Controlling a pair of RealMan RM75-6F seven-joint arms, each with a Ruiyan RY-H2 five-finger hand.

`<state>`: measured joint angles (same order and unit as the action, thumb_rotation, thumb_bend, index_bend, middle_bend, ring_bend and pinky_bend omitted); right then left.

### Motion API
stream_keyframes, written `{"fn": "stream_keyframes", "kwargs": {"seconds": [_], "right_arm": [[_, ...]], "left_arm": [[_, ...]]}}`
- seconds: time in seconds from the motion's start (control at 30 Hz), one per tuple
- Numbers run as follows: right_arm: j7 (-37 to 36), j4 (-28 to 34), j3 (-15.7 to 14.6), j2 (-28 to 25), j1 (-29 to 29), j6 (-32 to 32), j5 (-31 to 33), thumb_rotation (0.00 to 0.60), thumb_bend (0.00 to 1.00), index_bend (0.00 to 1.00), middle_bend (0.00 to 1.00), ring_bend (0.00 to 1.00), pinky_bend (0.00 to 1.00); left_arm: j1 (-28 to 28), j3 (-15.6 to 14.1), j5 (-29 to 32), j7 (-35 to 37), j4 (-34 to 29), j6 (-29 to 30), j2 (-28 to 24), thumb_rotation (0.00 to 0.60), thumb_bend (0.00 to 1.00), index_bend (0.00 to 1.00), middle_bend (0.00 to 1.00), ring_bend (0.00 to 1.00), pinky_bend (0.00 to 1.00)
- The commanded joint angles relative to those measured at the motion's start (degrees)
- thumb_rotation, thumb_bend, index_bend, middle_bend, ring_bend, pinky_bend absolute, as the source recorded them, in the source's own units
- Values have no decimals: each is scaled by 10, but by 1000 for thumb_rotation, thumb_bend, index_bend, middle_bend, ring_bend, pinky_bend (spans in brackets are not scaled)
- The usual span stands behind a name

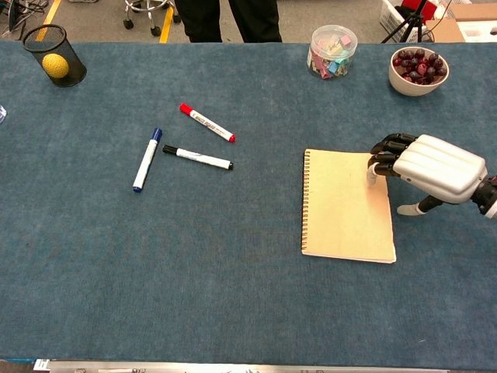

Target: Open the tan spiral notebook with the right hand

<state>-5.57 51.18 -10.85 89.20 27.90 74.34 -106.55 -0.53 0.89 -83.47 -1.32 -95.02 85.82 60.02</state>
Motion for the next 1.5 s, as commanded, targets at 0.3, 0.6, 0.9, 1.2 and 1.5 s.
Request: {"fn": "stream_keyframes", "kwargs": {"seconds": [0.3,0.6,0.9,1.2,1.5], "right_arm": [[-7,-31,-1,23,10,0,-7,600,94,412,364,207,189],[-18,-47,-9,24,6,9,-9,600,97,412,364,207,189],[-22,-69,-9,37,4,18,-10,600,98,412,364,207,189],[-33,-84,-13,51,13,22,-16,600,294,412,365,207,189],[-49,-92,-11,56,13,40,-17,600,323,412,364,208,189]], "left_arm": [[1,0,1,5,1,-1,-2,600,484,98,87,22,57],[3,-2,3,6,1,-2,-3,600,484,98,87,22,57],[2,-2,3,5,1,-5,-2,600,484,98,87,22,57],[8,-2,7,8,1,0,-6,600,484,98,87,22,57],[6,-2,6,5,0,-3,-5,600,484,98,86,22,57]]}}
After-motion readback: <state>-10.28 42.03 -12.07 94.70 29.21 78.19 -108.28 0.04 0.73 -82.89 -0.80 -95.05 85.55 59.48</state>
